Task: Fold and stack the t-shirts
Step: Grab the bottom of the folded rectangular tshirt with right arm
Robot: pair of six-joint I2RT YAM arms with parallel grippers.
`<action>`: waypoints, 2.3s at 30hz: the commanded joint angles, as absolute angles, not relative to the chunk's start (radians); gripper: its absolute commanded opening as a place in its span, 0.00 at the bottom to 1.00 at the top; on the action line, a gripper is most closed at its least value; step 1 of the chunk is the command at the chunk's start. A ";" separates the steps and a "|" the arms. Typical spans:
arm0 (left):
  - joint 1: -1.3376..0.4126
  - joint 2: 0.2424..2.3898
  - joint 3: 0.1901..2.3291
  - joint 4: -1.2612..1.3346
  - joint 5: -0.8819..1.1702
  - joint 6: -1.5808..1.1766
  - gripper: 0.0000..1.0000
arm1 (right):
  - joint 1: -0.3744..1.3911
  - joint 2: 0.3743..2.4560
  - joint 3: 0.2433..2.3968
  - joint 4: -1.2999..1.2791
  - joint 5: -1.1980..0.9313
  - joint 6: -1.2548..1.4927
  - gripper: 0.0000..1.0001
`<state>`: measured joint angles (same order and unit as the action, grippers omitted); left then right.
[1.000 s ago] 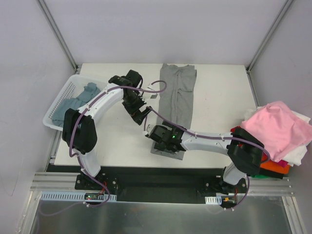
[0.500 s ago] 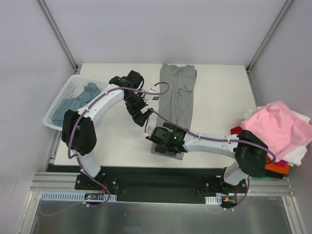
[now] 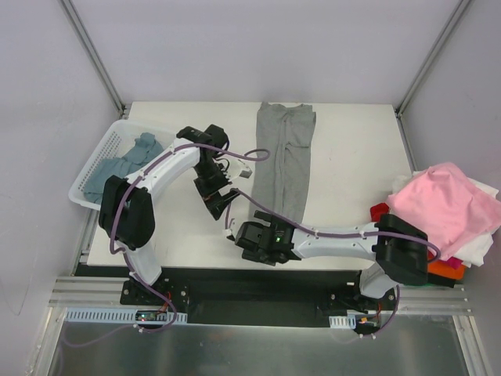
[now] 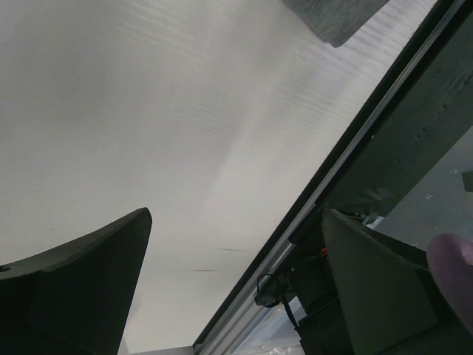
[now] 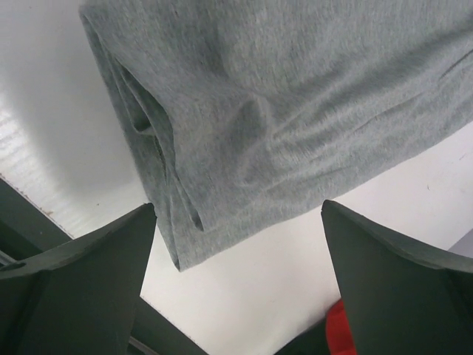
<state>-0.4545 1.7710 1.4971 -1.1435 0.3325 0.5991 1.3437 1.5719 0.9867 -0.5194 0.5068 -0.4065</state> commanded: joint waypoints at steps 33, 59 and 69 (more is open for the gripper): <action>0.026 1.270 1.052 -0.144 0.175 0.528 0.99 | 1.155 1.564 1.193 -0.566 0.183 -0.923 0.99; -0.063 1.607 1.436 -0.172 0.020 0.491 0.99 | 1.304 1.531 1.105 -0.628 0.282 -0.847 0.99; -0.057 1.643 1.411 -0.166 0.005 0.430 0.99 | 1.353 1.623 0.973 -0.318 0.480 -0.894 0.99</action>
<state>-0.0574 1.6566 1.4124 -0.1852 0.0212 0.4725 1.3491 1.5692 0.9768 -0.5022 0.3519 -0.8734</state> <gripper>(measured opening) 0.993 0.991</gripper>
